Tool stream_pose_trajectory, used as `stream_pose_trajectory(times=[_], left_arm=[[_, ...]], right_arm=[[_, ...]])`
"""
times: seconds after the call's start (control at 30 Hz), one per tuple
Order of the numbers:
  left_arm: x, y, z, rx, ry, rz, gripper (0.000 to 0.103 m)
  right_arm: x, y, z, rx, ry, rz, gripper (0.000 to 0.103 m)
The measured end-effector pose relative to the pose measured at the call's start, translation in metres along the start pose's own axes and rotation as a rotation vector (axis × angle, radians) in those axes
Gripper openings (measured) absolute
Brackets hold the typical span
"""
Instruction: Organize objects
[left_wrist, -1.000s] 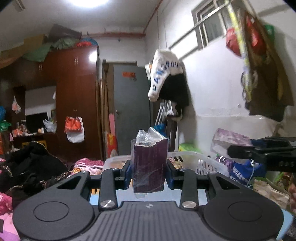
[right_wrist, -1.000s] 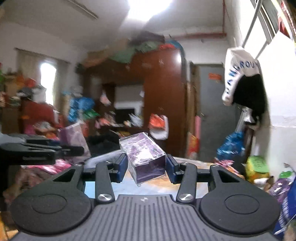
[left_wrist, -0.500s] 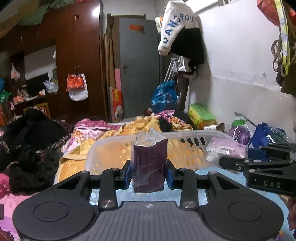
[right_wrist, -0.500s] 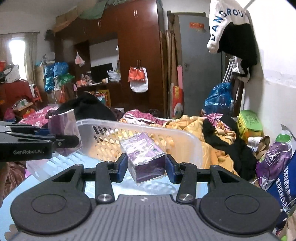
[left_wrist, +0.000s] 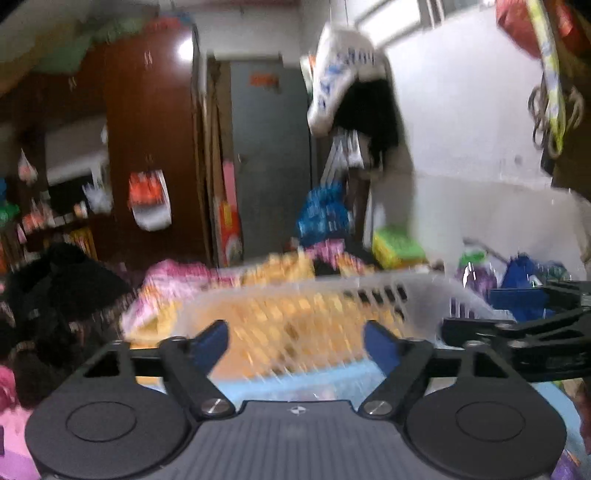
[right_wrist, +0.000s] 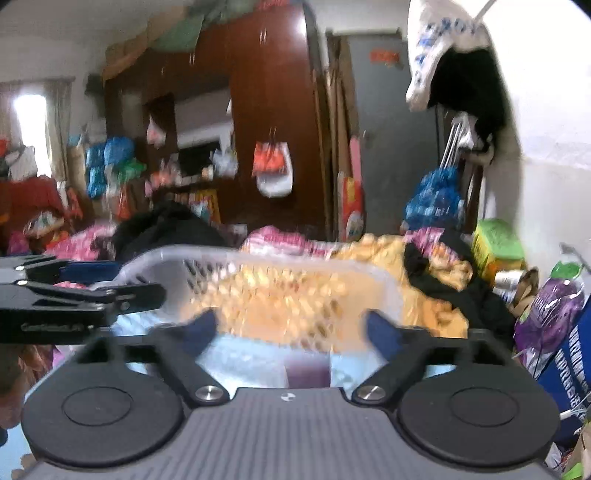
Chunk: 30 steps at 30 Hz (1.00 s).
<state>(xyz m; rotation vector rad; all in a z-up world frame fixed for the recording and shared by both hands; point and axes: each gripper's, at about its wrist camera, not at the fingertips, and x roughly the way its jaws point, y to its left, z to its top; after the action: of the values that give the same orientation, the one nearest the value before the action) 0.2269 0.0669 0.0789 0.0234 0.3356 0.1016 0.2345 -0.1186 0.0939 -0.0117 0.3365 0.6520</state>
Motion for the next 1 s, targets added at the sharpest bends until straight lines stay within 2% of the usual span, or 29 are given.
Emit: stream_pose_trajectory(times=[0.1,0.17,0.2,0.27,0.3,0.37,0.43,0.5,0.6,0.67,0.8,0.97,1.0], left_arm=[[-0.026,0.006,-0.005,-0.017,-0.078,-0.03,0.103],[-0.049,0.012,-0.017,-0.034,-0.134,-0.065,0.103],[-0.058,0.012,-0.024,-0.035,-0.13,-0.07,0.103],[-0.082,0.012,-0.044,-0.031,-0.144,-0.037,0.103],[-0.096,0.012,-0.058,-0.037,-0.16,-0.014,0.103],[-0.116,0.013,-0.078,-0.065,-0.174,-0.025,0.103],[-0.137,0.016,-0.101,-0.078,-0.203,-0.044,0.103],[-0.152,0.015,-0.119,-0.089,-0.226,-0.021,0.103],[-0.157,0.007,-0.135,-0.041,-0.224,-0.02,0.103],[-0.154,0.003,-0.138,-0.013,-0.215,-0.023,0.101],[-0.144,0.001,-0.14,-0.009,-0.199,-0.04,0.097],[-0.134,0.001,-0.147,-0.001,-0.165,-0.055,0.089],[-0.133,-0.001,-0.148,0.007,-0.161,-0.052,0.086]], right_arm=[[-0.036,-0.003,-0.012,0.057,-0.034,0.05,0.103],[-0.065,-0.007,-0.031,0.114,-0.067,0.118,0.103],[-0.08,-0.006,-0.044,0.136,-0.096,0.15,0.103],[-0.105,-0.001,-0.072,0.155,-0.145,0.192,0.103],[-0.115,0.005,-0.086,0.154,-0.168,0.203,0.103],[-0.129,0.02,-0.11,0.12,-0.195,0.213,0.103],[-0.135,0.034,-0.123,0.098,-0.22,0.206,0.103],[-0.13,0.045,-0.125,0.06,-0.21,0.21,0.099],[-0.115,0.059,-0.125,0.008,-0.192,0.185,0.087],[-0.104,0.064,-0.124,-0.015,-0.169,0.179,0.074],[-0.094,0.076,-0.127,-0.088,-0.16,0.157,0.065],[-0.094,0.091,-0.138,-0.132,-0.115,0.184,0.034],[-0.093,0.092,-0.14,-0.135,-0.107,0.182,0.032]])
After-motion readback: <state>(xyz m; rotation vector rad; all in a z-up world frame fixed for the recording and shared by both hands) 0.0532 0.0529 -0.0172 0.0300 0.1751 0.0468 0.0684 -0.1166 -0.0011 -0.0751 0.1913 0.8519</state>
